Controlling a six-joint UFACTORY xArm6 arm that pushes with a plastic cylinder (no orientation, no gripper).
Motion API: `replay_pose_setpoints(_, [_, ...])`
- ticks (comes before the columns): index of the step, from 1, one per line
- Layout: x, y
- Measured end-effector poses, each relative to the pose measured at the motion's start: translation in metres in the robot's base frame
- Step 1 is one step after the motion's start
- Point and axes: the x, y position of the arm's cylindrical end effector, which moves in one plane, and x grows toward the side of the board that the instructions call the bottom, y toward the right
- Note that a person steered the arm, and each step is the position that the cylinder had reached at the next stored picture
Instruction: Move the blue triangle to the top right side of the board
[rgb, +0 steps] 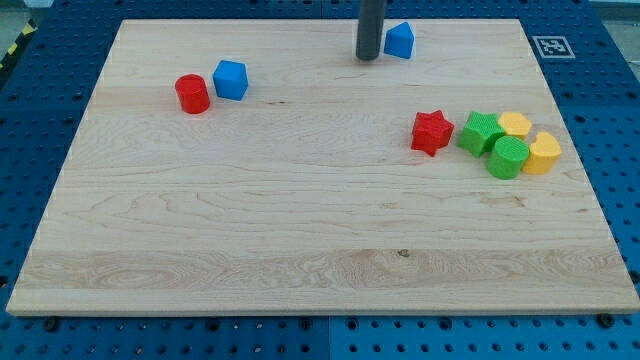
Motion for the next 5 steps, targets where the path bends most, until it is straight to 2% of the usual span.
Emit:
replay_pose_setpoints(1, [-0.018, 0.021])
replay_pose_setpoints(3, [-0.019, 0.086])
replay_pose_setpoints(4, [-0.014, 0.08])
replay_pose_setpoints(5, [0.009, 0.076])
